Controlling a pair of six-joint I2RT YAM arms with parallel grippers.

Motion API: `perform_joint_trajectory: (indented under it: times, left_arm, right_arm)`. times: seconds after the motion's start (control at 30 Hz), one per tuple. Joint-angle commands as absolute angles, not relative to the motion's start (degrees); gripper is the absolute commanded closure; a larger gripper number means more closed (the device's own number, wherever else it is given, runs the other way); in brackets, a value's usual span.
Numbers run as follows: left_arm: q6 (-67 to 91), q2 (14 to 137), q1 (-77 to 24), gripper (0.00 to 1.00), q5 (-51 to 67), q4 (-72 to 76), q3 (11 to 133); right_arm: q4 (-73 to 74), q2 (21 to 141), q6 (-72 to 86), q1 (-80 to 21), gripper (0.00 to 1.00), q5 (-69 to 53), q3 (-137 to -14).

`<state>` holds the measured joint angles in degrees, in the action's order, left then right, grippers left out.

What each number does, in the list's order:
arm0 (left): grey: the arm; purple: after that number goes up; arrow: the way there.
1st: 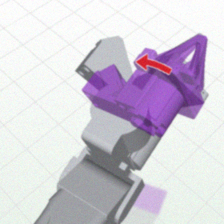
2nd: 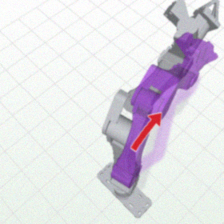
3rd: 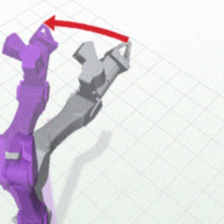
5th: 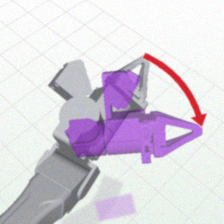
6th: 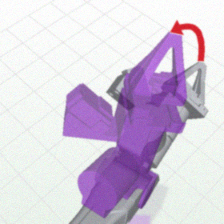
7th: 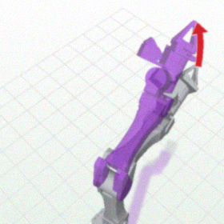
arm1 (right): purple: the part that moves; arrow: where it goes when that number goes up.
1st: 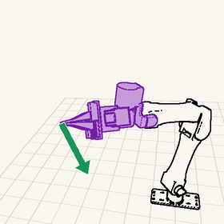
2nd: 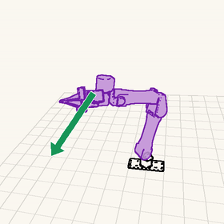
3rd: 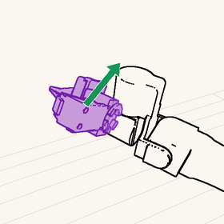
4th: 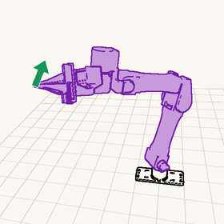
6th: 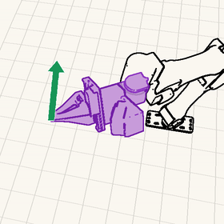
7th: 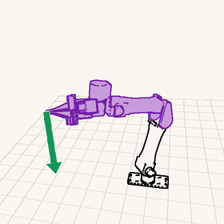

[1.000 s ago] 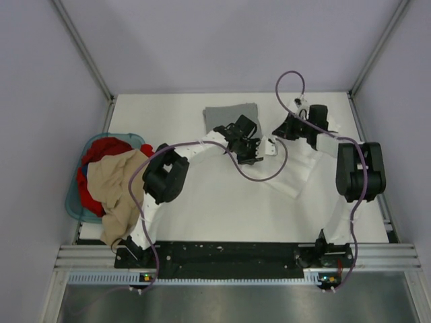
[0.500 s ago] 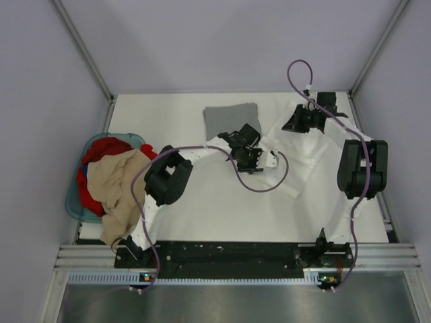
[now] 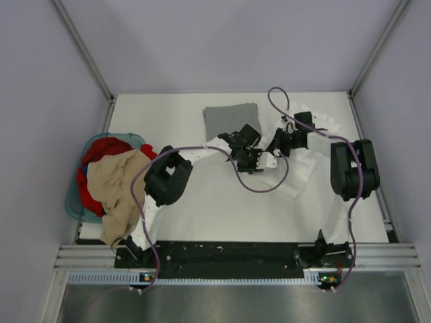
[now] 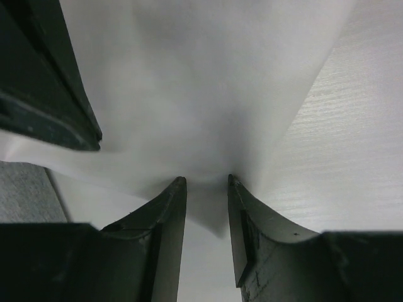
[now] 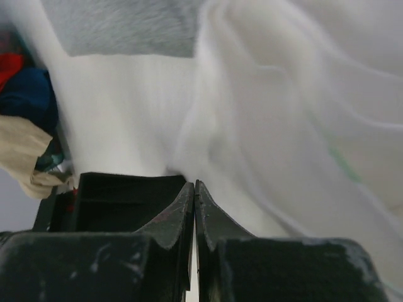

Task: Fold and stack the t-shirts
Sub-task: Fold the folded rectangular tshirt in 1/3 of the way

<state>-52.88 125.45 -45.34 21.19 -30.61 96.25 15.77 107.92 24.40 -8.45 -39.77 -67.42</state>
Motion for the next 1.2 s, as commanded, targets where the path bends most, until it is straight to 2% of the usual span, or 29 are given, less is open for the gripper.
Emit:
perform_joint_trajectory:
  times: [0.0, 0.3, 0.47, 0.53, 0.7, 0.8, 0.97, 1.17]
  left_arm:
    - [-54.49, 122.61, -45.97, 0.62, 18.38, -31.73, 94.66]
    - [-57.04, 121.21, -47.72, 0.62, 16.17, -31.64, 92.20]
    - [-56.60, 120.67, -47.90, 0.61, 15.39, -31.03, 92.11]
    - [-56.60, 120.67, -47.90, 0.61, 14.94, -30.76, 92.11]
    - [-56.86, 120.85, -47.90, 0.61, 15.03, -30.76, 92.02]
    - [-56.86, 120.41, -47.90, 0.60, 15.55, -30.76, 91.85]
    - [-56.95, 120.06, -47.90, 0.60, 15.64, -30.50, 91.76]
    - [-57.13, 120.23, -47.90, 0.60, 15.56, -30.76, 91.67]
  right_arm:
    - [11.08, 110.82, 31.89, -4.23, 1.00, -35.78, -70.13]
    - [9.75, 116.98, 34.01, 2.89, 1.00, -31.91, -77.59]
    - [19.39, 113.48, 29.03, 5.45, 1.00, -28.67, -82.96]
    - [21.79, 109.27, 26.99, 5.45, 1.00, -27.07, -80.52]
    - [18.03, 95.30, 30.22, 5.45, 1.00, -27.86, -63.32]
    - [16.97, 91.50, 32.51, 6.15, 1.00, -26.90, -55.40]
    - [14.59, 93.07, 33.75, 10.80, 1.00, -25.05, -50.98]
    - [13.27, 101.85, 34.45, 16.69, 1.00, -24.00, -54.92]
